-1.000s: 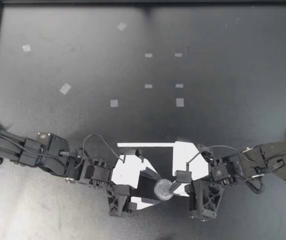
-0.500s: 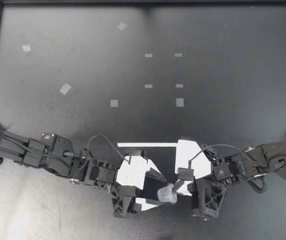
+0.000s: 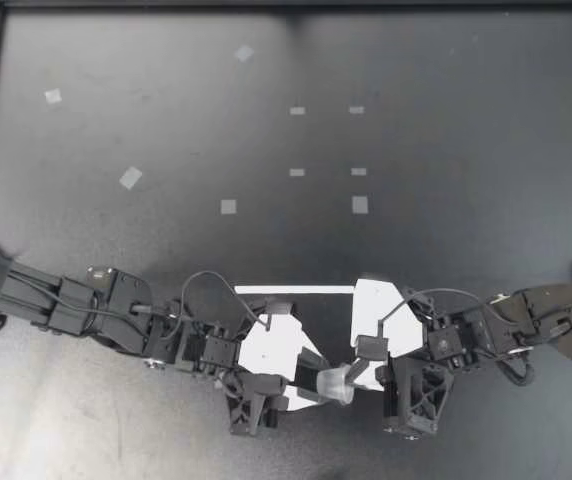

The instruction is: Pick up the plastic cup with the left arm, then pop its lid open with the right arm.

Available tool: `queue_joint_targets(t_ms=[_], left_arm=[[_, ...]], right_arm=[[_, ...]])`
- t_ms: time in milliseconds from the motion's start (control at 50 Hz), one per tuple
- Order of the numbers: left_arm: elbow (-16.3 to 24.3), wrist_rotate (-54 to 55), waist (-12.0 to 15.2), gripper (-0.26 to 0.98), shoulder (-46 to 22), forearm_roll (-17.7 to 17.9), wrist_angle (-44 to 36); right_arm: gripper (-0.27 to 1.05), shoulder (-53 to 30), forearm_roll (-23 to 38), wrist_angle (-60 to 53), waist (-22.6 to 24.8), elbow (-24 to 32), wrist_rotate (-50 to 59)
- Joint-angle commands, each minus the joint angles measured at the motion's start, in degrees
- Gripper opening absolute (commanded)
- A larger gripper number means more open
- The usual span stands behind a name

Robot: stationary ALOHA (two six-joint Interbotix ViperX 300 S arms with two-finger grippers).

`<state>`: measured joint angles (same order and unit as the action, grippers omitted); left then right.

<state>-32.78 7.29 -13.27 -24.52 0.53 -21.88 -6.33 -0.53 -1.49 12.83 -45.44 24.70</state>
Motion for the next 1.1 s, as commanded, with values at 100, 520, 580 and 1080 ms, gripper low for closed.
queue_joint_targets(t_ms=[100,520,580,1080], left_arm=[[0.97,0.09,-0.18,0.22,0.97,0.18,0.35],[-2.81,-3.60,-0.18,0.17,5.19,0.35,-8.79],[-4.31,-4.92,-0.18,0.17,6.33,0.79,-13.45],[-14.68,-16.79,-0.18,0.17,10.37,11.87,-56.78]], right_arm=[[-0.05,0.53,0.09,-0.62,0.44,0.53,0.00],[-0.02,9.67,-0.18,-5.89,0.44,-4.66,3.08],[0.02,12.04,-0.26,-10.81,0.35,-7.03,5.45],[0.75,6.33,-5.54,-54.14,-0.18,-14.59,34.98]])
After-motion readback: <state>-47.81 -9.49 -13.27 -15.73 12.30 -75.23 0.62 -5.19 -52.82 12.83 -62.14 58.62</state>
